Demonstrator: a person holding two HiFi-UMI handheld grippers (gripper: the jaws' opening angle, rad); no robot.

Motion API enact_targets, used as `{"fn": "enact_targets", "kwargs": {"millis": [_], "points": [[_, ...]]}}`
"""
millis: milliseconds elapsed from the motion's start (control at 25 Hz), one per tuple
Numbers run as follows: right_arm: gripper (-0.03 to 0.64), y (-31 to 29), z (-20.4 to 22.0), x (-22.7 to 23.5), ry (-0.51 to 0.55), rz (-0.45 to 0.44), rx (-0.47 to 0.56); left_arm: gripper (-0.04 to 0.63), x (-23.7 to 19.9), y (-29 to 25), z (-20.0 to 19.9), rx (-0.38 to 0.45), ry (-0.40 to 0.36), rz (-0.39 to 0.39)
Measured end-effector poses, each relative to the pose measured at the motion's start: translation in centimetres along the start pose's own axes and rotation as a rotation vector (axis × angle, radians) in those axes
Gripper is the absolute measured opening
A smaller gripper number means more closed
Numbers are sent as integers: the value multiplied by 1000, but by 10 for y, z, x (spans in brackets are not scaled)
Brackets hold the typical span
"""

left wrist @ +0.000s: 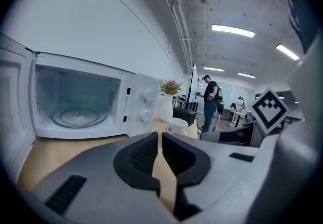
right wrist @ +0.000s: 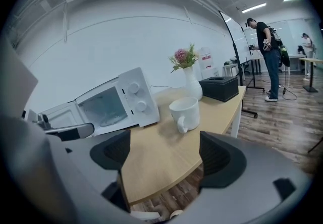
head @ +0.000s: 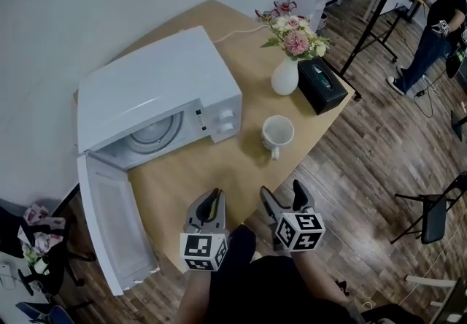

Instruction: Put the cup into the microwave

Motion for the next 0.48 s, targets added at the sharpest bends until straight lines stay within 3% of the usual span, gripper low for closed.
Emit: {"fn": "enact_targets", "kwargs": {"millis": [480], "points": [[385,-59,-19,13,-8,115,8,6,-31,-43,-2,-15,13,57]]}}
Point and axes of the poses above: the fingertips, and each gripper's own axes: y backward along the fingers, x to its right, z out of its underside, the point moved 9 cm from there along y, backward along the fingers, and after that the axes turned 4 degrees about -y, right-handed, at the moved point
